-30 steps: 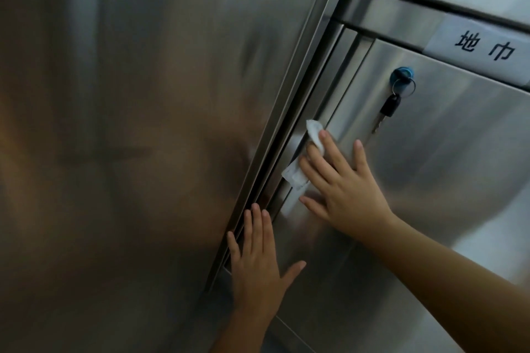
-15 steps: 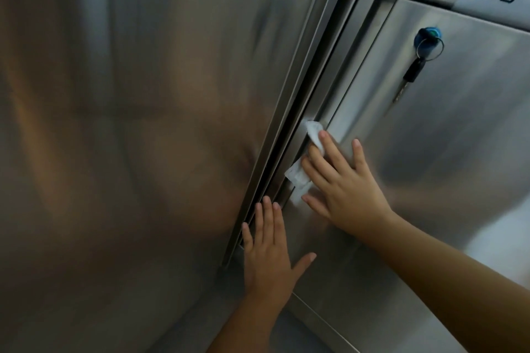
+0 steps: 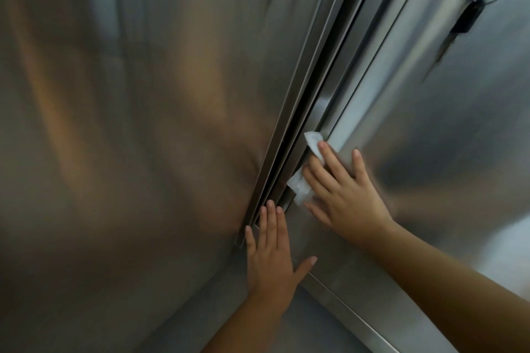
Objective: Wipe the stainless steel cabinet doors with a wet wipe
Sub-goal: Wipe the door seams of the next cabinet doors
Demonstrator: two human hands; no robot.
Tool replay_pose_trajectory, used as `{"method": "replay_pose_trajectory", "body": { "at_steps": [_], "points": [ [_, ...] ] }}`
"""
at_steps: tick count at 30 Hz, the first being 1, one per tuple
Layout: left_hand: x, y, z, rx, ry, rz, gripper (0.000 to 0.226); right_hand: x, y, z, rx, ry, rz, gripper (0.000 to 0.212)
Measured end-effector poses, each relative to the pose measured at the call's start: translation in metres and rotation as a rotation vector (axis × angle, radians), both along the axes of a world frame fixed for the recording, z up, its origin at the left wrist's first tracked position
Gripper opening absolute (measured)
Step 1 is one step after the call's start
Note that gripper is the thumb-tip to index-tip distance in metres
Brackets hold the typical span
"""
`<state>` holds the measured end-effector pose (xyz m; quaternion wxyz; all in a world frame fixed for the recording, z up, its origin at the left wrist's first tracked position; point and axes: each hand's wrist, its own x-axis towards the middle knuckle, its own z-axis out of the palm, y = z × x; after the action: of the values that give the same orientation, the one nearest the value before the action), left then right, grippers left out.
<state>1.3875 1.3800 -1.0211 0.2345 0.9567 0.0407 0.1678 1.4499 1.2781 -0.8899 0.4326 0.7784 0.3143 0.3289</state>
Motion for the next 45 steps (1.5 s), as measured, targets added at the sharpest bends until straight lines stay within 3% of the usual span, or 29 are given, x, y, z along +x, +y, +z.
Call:
{"method": "replay_pose_trajectory", "body": {
  "at_steps": [12,20,24,31,37,45],
  "points": [
    [0.001,0.011,-0.028,-0.004,0.110,0.043,0.094,0.000,0.000,-0.050,0.006,0.083,0.030,0.068],
    [-0.009,0.017,-0.024,0.097,-0.022,0.035,0.093,-0.002,0.000,-0.079,-0.034,0.115,-0.009,0.071],
    [-0.008,0.021,-0.031,0.025,0.075,-0.042,0.090,-0.004,0.002,-0.091,-0.045,0.134,-0.026,0.070],
    [-0.007,0.023,-0.035,-0.029,0.071,-0.044,0.089,-0.005,0.001,-0.112,-0.065,0.163,-0.039,0.071],
    [-0.014,0.024,-0.028,0.123,0.018,-0.014,0.083,-0.008,0.005,-0.121,-0.065,0.224,-0.087,0.069],
    [-0.017,0.022,-0.038,0.147,0.022,0.000,0.081,-0.010,0.011,-0.121,-0.097,0.294,-0.148,0.065]
  ]
}}
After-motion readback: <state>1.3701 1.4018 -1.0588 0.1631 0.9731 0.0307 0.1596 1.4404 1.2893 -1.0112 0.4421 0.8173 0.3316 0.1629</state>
